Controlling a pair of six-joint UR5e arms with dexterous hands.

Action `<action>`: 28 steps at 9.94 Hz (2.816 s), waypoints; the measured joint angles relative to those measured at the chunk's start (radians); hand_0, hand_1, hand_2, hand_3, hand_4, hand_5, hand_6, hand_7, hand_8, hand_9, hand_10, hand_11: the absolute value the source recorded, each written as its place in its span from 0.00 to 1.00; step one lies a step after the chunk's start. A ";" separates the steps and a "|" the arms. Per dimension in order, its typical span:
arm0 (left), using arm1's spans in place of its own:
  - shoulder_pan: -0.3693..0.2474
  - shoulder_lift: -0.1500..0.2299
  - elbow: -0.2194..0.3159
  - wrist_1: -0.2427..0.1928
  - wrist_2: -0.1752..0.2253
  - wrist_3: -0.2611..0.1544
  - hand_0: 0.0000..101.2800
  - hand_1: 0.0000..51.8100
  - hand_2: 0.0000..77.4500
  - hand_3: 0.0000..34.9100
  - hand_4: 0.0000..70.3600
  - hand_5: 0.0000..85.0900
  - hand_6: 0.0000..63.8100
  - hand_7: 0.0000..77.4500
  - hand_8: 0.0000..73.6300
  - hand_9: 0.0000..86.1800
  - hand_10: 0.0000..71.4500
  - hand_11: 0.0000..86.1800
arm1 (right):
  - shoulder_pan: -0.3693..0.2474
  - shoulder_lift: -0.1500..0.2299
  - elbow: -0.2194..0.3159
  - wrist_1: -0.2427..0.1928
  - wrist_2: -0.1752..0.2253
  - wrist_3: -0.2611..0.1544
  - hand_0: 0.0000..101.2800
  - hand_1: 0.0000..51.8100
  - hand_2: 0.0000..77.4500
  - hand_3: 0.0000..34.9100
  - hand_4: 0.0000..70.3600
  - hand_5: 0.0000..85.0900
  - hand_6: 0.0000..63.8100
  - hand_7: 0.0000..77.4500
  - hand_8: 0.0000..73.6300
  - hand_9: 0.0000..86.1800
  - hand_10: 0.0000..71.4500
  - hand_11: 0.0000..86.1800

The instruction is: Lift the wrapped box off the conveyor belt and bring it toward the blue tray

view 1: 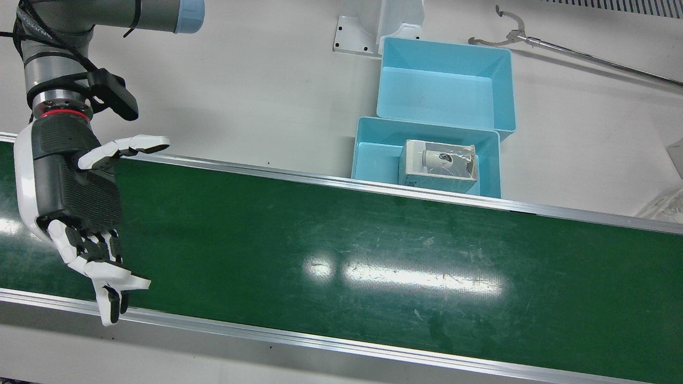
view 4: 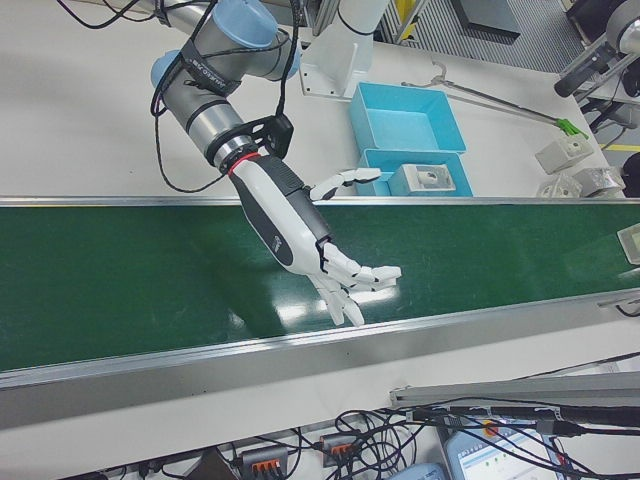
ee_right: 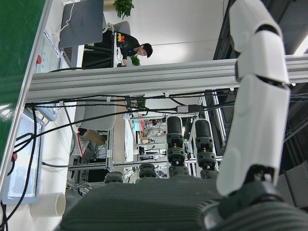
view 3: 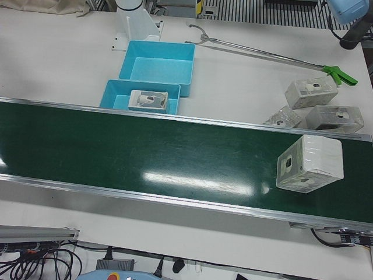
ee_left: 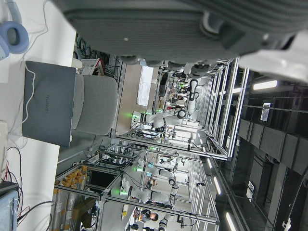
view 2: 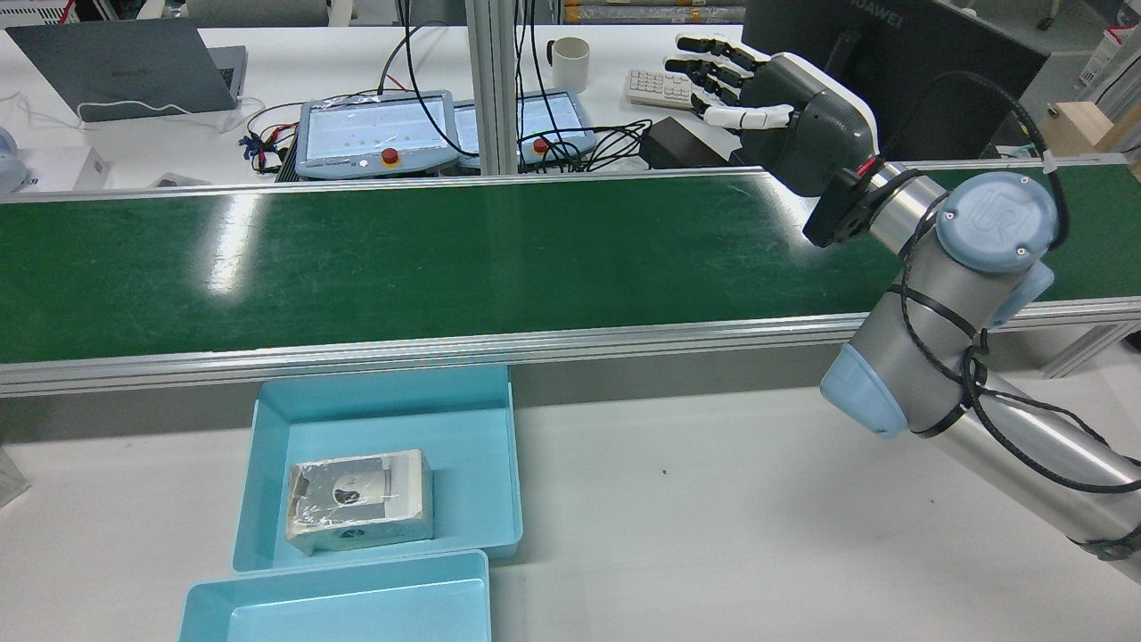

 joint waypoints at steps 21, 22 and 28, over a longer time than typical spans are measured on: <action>0.000 0.000 0.000 0.000 0.000 0.000 0.00 0.00 0.01 0.00 0.00 0.01 0.00 0.01 0.01 0.00 0.01 0.00 | -0.108 -0.024 0.027 0.026 0.118 -0.047 0.46 0.25 0.22 0.34 0.06 0.27 0.03 0.21 0.00 0.03 0.00 0.02; 0.000 0.000 0.000 0.000 0.000 0.000 0.00 0.00 0.01 0.00 0.00 0.01 0.00 0.01 0.01 0.00 0.00 0.00 | -0.108 -0.026 0.030 0.027 0.119 -0.047 0.46 0.25 0.25 0.34 0.11 0.28 0.04 0.25 0.00 0.04 0.00 0.02; 0.000 0.000 0.000 0.000 0.000 0.000 0.00 0.00 0.01 0.00 0.00 0.01 0.00 0.01 0.01 0.00 0.01 0.00 | -0.109 -0.029 0.021 0.030 0.119 -0.030 0.47 0.32 0.28 0.35 0.11 0.31 0.06 0.28 0.00 0.04 0.00 0.02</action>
